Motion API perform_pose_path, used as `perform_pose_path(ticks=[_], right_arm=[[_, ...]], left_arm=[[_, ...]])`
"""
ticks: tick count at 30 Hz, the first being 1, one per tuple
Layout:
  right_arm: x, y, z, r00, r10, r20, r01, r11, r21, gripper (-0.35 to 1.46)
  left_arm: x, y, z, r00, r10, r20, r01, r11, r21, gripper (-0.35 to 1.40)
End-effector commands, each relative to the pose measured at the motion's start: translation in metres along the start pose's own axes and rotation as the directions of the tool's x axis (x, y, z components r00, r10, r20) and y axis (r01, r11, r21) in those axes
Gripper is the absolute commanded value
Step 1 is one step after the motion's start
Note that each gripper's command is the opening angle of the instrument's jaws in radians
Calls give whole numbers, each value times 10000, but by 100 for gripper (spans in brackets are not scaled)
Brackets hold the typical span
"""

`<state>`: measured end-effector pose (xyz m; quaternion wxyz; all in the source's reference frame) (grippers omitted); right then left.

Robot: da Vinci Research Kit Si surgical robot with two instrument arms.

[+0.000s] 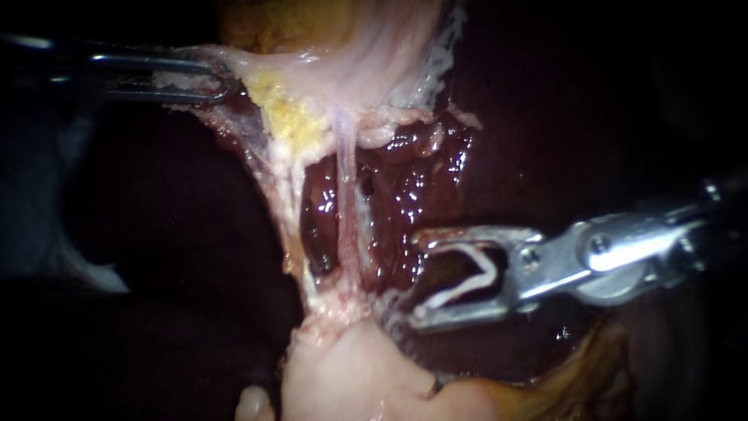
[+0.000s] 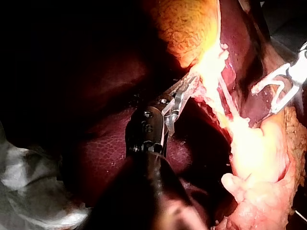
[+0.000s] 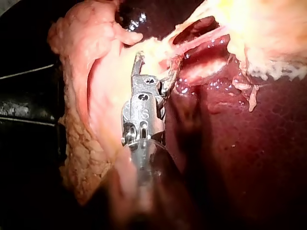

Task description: Clipping first clip left tube

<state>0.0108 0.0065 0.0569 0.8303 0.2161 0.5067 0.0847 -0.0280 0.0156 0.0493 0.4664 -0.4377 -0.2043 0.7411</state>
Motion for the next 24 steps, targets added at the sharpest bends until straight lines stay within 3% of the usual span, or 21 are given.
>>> perform_pose_path(ticks=[1, 10, 24], right_arm=[[1, 1, 7, 9998, 187, 6, -187, 9998, 19, 49], [4, 17, 59, 9928, 1201, 27, -1201, 9926, 161, 47], [-35, 39, 90, 9891, 1469, 97, -1471, 9890, 167, 48]], left_arm=[[0, 0, 0, 10000, 3, 2, -3, 10000, 3, -35], [0, 1, 0, 10000, 2, 10, -2, 10000, -20, -35], [0, 1, 1, 10000, 1, 7, -1, 10000, -12, -35]])
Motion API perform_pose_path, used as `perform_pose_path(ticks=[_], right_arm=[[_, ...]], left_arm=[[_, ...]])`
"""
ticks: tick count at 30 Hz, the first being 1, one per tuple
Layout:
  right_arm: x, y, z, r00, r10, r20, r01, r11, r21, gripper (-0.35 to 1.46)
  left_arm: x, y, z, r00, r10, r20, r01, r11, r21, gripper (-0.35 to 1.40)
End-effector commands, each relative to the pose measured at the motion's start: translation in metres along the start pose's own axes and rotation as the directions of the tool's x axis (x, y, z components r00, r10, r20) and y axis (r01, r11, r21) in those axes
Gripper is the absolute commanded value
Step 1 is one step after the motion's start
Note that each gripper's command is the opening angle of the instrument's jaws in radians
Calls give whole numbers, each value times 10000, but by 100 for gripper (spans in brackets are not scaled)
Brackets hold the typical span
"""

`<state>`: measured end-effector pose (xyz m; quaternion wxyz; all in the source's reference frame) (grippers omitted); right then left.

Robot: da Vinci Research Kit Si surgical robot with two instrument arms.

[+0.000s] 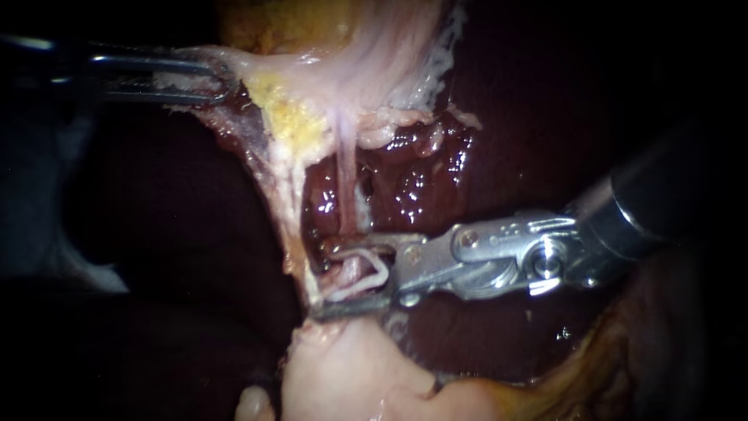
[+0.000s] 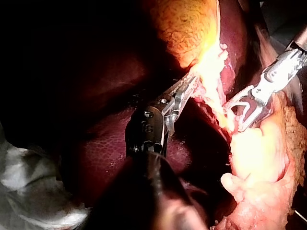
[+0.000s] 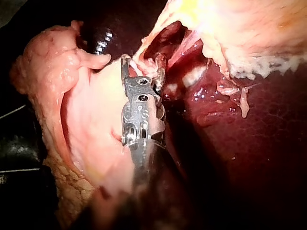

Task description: Clipping first clip left tube

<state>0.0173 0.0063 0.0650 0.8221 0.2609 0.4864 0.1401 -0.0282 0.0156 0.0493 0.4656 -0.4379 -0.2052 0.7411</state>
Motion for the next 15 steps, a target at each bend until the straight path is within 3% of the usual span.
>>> perform_pose_path(ticks=[1, 9, 15], right_arm=[[0, 2, 0, 10000, -5, -7, 5, 10000, -5, 48], [3, 5, 10, 9996, 74, -289, -71, 9999, 118, 47], [9, 0, 22, 9989, -241, -414, 285, 9937, 1088, 45]], left_arm=[[0, 0, 0, 10000, -4, 9, 4, 10000, -17, -35], [-1, 1, 2, 10000, -4, 2, 4, 10000, -2, -35], [-1, 1, 3, 10000, -3, 8, 3, 10000, -21, -35]])
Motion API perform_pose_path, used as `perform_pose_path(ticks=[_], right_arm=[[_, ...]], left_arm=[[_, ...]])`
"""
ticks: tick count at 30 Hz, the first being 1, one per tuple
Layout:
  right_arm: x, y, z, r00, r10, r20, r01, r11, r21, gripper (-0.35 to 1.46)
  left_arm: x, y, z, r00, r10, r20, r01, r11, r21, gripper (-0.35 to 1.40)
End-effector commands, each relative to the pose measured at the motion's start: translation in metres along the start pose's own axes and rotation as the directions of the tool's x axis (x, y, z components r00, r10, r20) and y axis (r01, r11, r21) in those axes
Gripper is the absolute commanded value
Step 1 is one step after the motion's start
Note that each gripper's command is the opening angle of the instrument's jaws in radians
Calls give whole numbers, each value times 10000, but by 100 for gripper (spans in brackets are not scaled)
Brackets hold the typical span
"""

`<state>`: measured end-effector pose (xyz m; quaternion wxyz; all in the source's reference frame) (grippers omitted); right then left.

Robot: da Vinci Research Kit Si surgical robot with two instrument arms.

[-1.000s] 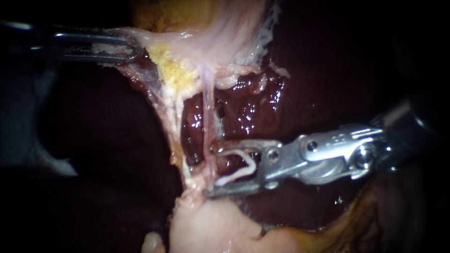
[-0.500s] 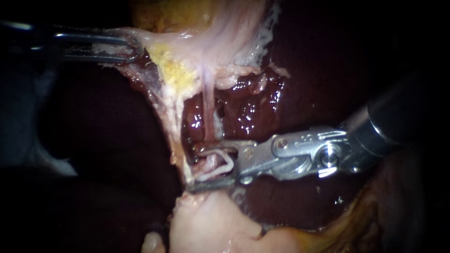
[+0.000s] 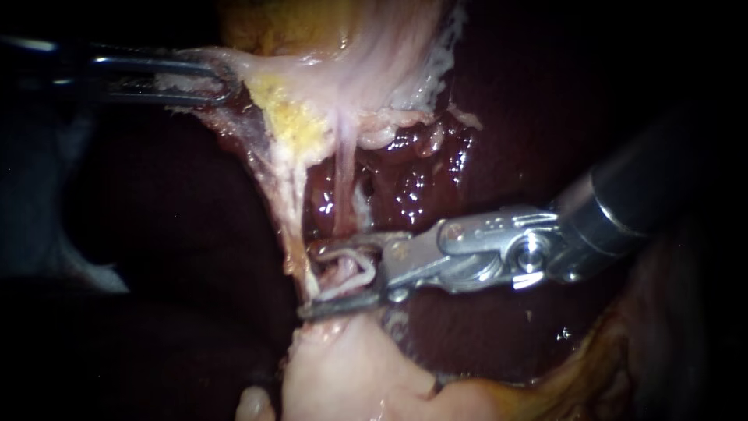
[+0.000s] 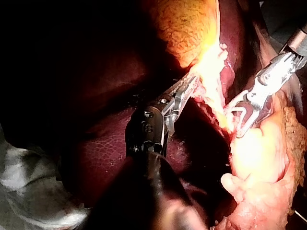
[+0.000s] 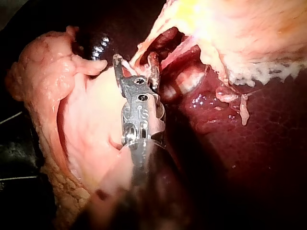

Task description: Clipping first clip left tube

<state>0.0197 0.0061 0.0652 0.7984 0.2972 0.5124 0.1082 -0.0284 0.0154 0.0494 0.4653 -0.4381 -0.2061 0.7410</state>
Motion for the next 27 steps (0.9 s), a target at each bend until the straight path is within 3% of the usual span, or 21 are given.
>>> perform_pose_path(ticks=[1, 8, 17, 20, 27], right_arm=[[1, -1, 2, 10000, -95, -26, 95, 9999, 43, 45], [7, 2, 24, 9997, -233, -121, 236, 9994, 235, 45], [-1, 4, 50, 9998, 69, -182, -66, 9998, 196, 45], [-1, 4, 53, 9987, 346, -379, -337, 9992, 228, 45], [6, -11, 62, 9950, 724, -689, -685, 9960, 570, 44]], left_arm=[[0, 0, 0, 10000, 2, 2, -2, 10000, -1, -35], [0, 0, 0, 10000, 1, 2, -1, 10000, 1, -35], [0, 0, 0, 10000, 1, 1, -1, 10000, 1, -35], [0, 0, 0, 10000, 1, 1, -1, 10000, 1, -35], [0, 0, 0, 10000, 1, 2, -1, 10000, 1, -35]])
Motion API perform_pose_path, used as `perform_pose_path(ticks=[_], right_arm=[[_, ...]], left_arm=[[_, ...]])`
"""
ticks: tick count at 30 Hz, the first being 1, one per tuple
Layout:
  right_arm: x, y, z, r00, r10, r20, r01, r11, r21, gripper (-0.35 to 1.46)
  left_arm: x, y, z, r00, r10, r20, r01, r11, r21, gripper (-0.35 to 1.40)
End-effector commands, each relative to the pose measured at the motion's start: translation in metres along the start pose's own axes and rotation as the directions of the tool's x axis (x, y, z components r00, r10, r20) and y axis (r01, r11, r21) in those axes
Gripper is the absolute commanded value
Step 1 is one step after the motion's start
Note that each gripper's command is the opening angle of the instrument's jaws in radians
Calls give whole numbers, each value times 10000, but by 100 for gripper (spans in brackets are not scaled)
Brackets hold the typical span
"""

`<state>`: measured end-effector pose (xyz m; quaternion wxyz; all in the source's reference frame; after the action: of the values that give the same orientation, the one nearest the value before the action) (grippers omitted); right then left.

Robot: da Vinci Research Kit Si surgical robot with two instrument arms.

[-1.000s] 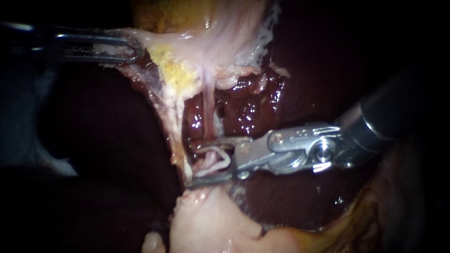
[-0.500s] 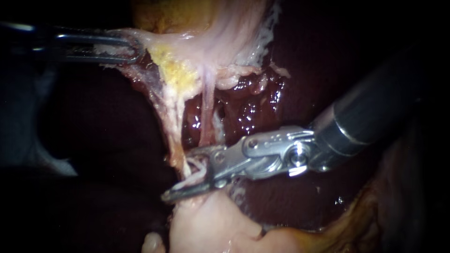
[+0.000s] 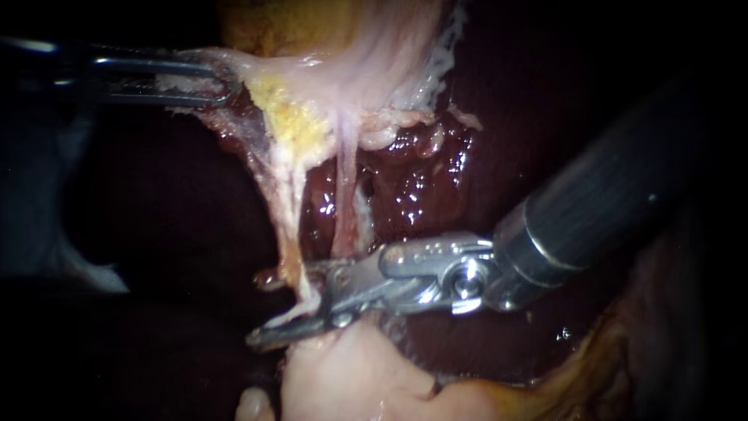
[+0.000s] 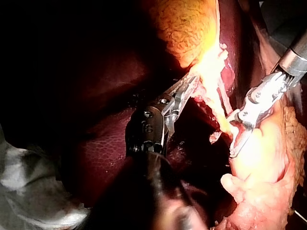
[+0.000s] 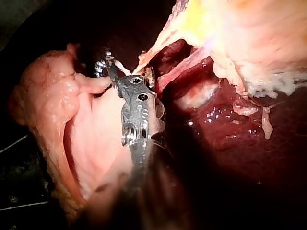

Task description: Clipping first clip left tube

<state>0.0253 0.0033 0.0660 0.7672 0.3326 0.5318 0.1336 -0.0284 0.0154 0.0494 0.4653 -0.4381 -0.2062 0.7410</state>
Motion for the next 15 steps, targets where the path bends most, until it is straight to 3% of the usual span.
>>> perform_pose_path(ticks=[1, 15], right_arm=[[1, -2, 2, 10000, 26, 9, -27, 10000, 64, 44], [15, -31, 21, 9996, -72, -255, 87, 9982, 600, 44]], left_arm=[[0, 0, 0, 10000, 1, -1, -1, 10000, 1, -35], [0, 0, 0, 10000, 1, -1, -1, 10000, 2, -35]])
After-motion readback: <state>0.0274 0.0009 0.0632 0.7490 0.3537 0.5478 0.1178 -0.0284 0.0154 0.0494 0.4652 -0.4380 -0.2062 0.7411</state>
